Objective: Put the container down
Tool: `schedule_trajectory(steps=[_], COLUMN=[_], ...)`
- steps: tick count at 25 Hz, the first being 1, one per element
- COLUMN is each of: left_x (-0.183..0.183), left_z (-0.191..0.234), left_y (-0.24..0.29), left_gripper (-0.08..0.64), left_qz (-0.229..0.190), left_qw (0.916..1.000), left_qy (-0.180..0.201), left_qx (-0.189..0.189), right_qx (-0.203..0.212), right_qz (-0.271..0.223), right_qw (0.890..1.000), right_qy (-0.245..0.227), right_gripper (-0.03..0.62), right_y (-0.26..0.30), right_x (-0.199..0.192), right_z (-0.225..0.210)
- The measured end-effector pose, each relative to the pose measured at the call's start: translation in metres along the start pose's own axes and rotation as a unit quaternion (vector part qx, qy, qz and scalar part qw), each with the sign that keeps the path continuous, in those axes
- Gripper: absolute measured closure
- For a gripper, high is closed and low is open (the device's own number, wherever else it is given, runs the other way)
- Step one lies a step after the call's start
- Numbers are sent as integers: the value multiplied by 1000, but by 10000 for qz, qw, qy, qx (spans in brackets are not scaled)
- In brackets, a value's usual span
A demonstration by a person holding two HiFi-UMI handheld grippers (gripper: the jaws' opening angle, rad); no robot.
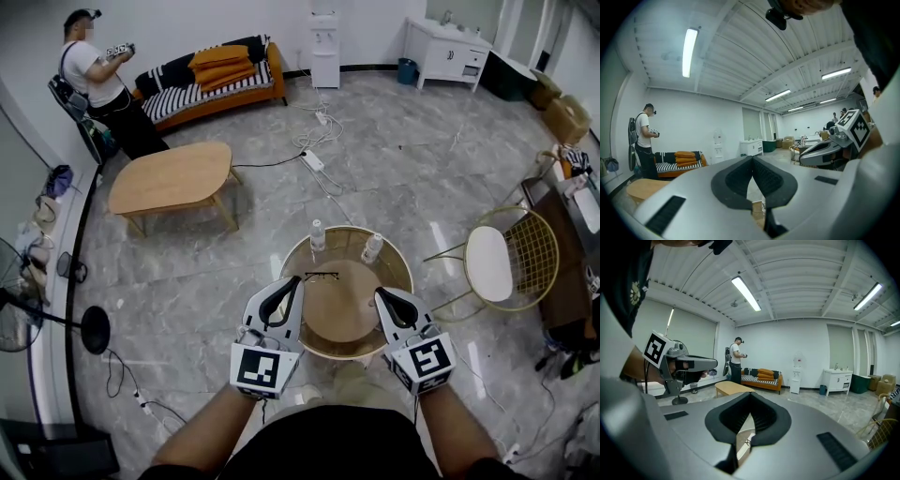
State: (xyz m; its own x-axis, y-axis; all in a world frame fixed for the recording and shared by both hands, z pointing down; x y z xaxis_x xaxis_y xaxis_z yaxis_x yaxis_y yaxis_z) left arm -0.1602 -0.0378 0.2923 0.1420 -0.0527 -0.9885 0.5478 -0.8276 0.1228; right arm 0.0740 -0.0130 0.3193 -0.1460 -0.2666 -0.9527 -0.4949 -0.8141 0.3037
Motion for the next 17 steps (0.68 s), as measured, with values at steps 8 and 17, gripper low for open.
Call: schedule_trajectory(steps=[8, 17], left_x=[10, 18], left_z=[-6, -14], left_y=[-16, -46], left_gripper=[545, 545], left_qz=[-119, -186], left_qw=[9999, 9997], left_qy=[-8, 25], left_qx=[-119, -155], right_qx=[-98, -248], right_qz=[-26, -157], right_qw=[9999, 9996], right_qy=[-117, -23], right_gripper=[578, 578], right_y=[-22, -50], right_x=[19, 20], right_z=[17, 40])
Point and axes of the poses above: the fingertips, and each gripper's own axes: y forward along the fingers, z to its left, x out of its top, the point moved 10 cm from there along -y, backward along the fingers
